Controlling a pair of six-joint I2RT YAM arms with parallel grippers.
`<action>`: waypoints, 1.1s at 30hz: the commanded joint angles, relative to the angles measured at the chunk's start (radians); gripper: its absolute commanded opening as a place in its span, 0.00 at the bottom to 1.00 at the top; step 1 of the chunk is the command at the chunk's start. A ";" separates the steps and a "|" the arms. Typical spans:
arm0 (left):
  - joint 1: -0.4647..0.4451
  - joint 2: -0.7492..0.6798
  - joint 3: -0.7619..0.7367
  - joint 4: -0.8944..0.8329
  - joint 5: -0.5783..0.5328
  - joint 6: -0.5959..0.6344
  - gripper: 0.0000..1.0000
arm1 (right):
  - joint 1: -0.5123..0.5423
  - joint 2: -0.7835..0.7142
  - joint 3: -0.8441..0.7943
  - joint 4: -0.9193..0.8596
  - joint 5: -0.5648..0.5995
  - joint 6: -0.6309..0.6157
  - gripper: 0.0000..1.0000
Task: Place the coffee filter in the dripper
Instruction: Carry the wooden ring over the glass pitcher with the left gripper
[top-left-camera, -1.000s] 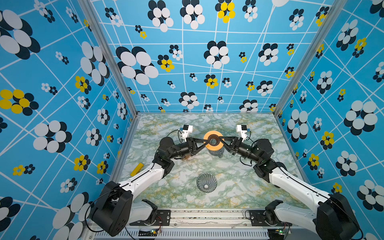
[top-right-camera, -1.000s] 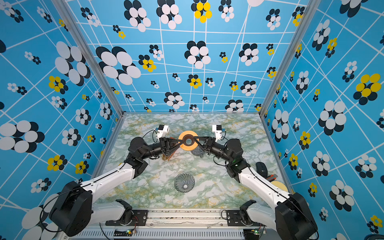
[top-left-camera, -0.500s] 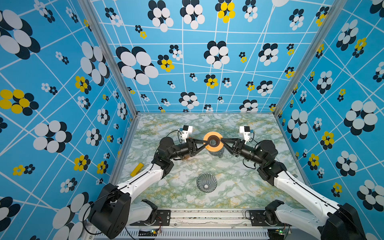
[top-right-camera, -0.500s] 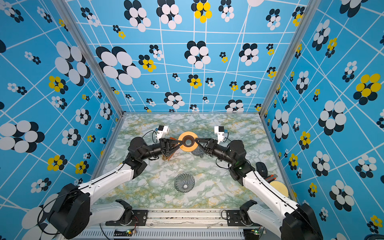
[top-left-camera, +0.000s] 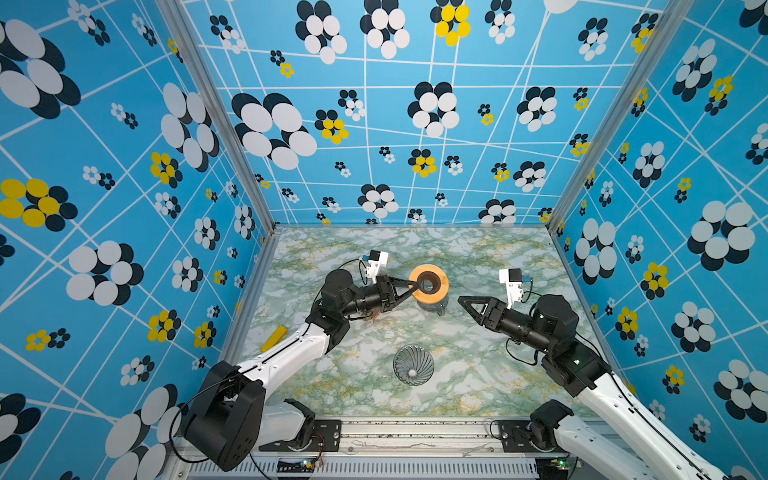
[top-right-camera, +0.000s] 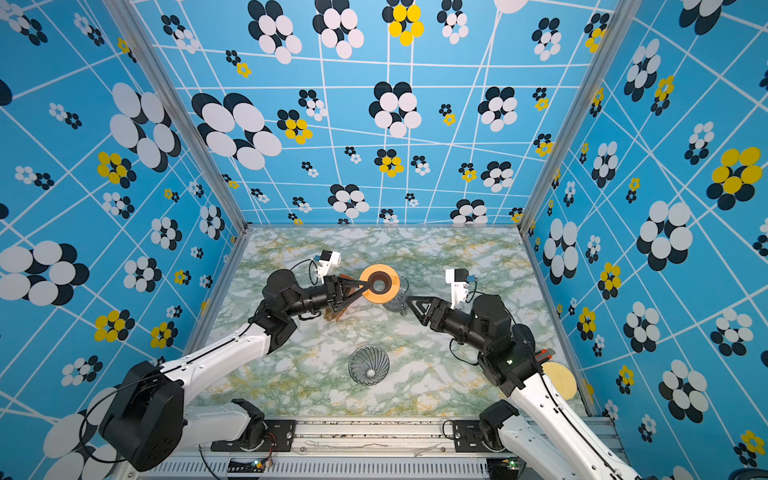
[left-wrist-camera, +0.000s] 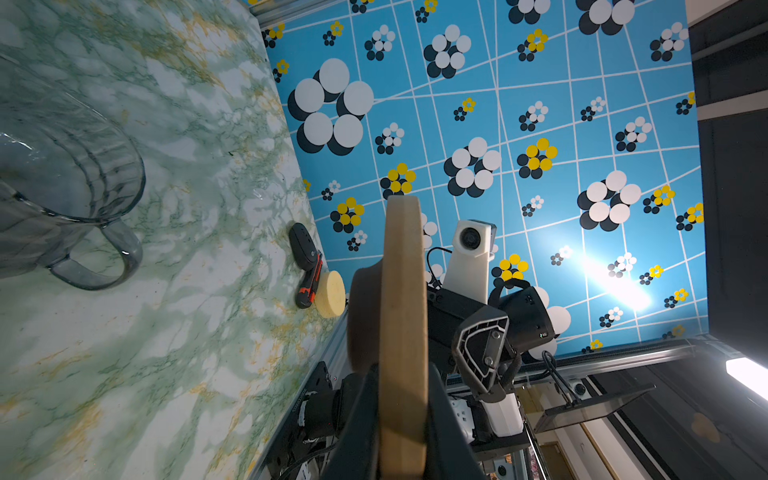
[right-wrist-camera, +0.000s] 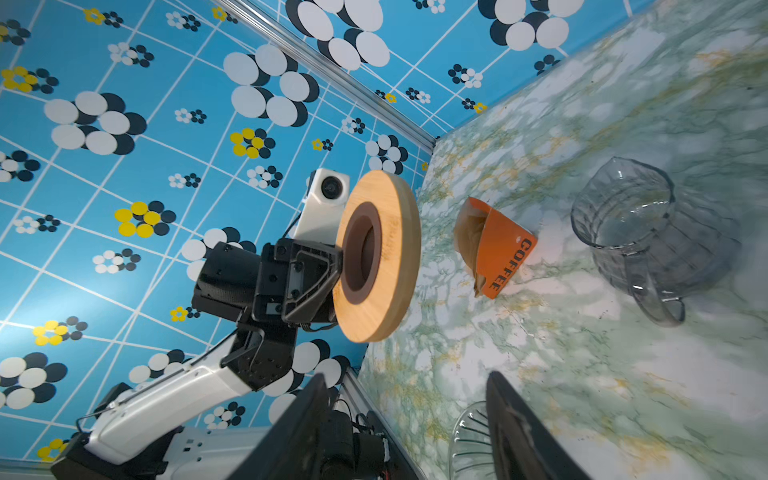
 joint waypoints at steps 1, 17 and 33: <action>-0.018 0.049 0.062 0.055 -0.015 0.026 0.11 | 0.007 -0.034 0.036 -0.163 0.054 -0.122 0.78; -0.020 0.367 0.248 -0.002 -0.042 0.022 0.11 | 0.007 -0.173 0.054 -0.415 0.206 -0.284 0.99; -0.003 0.523 0.356 -0.112 -0.045 0.061 0.12 | 0.007 -0.158 0.068 -0.449 0.270 -0.350 0.99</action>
